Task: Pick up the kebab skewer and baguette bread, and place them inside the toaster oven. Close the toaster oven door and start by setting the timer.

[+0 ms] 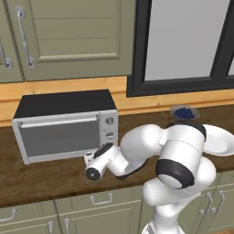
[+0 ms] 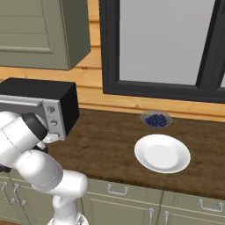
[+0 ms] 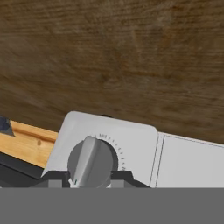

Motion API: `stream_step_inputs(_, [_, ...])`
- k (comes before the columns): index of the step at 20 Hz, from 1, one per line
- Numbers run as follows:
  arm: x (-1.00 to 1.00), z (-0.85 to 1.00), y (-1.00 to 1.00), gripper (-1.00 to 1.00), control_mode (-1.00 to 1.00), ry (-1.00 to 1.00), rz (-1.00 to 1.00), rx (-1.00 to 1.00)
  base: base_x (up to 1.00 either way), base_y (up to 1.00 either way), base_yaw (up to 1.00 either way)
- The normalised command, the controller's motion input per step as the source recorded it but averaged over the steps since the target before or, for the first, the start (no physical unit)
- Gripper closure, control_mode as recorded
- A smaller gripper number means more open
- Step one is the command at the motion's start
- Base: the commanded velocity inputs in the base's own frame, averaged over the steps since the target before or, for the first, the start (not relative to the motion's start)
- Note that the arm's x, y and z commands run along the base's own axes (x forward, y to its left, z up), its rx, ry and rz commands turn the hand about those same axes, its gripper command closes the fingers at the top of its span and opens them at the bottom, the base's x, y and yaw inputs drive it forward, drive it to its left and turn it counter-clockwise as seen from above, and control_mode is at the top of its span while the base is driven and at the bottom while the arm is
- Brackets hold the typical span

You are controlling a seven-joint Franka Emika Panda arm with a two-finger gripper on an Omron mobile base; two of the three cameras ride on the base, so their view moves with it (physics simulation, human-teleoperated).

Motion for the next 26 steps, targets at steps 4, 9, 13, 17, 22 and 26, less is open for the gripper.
stream_step_inputs(4, [-0.01, -0.43, -0.33, 1.00, -1.00, -0.02, 0.00, 0.00, 0.00, 0.00, 0.00])
stream_step_inputs(9, [-0.01, -0.32, -0.21, 1.00, -1.00, -0.03, 0.00, 0.00, 0.00, 0.00, 0.00])
stream_step_inputs(13, [-0.03, -0.28, -0.05, 1.00, -1.00, -0.04, 0.00, 0.06, 0.00, 0.00, 0.00])
stream_step_inputs(17, [-0.06, -0.32, -0.04, 1.00, -1.00, -0.06, 0.00, 0.09, 0.00, 0.00, 0.00])
stream_step_inputs(22, [-0.09, -0.35, -0.02, 1.00, -1.00, -0.02, 0.00, 0.13, 0.00, 0.00, 0.00])
stream_step_inputs(26, [0.00, -0.24, -0.02, 1.00, -1.00, 0.00, 0.00, 0.16, 0.00, 0.00, 0.00])
